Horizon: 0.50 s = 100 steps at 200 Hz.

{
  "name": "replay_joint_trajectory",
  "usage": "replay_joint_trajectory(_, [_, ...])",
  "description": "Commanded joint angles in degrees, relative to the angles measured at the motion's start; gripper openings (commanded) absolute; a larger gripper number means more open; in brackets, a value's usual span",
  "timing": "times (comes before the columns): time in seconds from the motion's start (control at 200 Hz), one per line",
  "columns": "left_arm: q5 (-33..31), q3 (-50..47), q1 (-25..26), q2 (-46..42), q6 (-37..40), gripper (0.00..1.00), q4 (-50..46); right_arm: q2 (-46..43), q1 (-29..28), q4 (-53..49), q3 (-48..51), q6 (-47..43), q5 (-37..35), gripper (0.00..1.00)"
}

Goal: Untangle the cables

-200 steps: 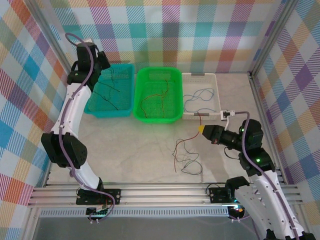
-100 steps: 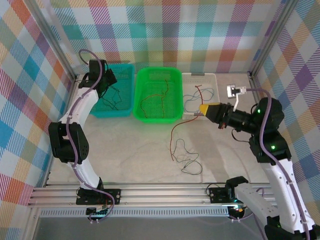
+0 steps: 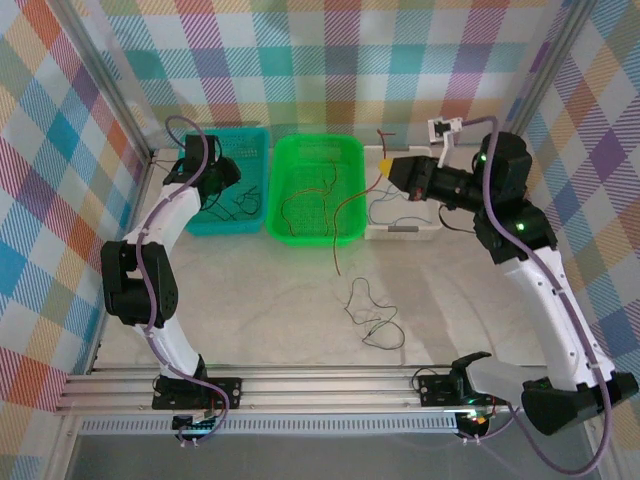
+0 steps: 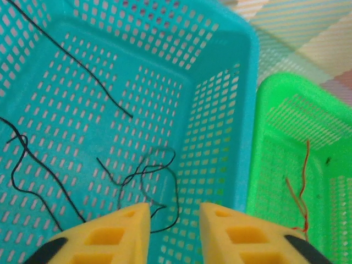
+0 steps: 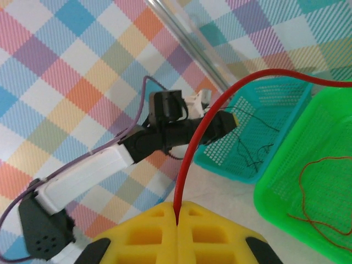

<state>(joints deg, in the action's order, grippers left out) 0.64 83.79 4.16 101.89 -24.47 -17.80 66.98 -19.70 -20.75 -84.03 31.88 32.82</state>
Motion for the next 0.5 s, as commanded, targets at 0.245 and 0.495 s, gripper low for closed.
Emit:
replay_joint_trajectory(0.245, [2.78, -3.58, -0.03, -15.37, -6.94, 0.69, -2.23, 14.21, -4.19, 1.47, -10.99, -9.40, -15.64, 0.00])
replay_joint_trajectory(0.495, [1.44, -11.84, 2.75, -31.04, -9.42, 0.97, -5.72, 30.98, -7.18, -0.94, -23.38, -17.52, -23.29, 0.00])
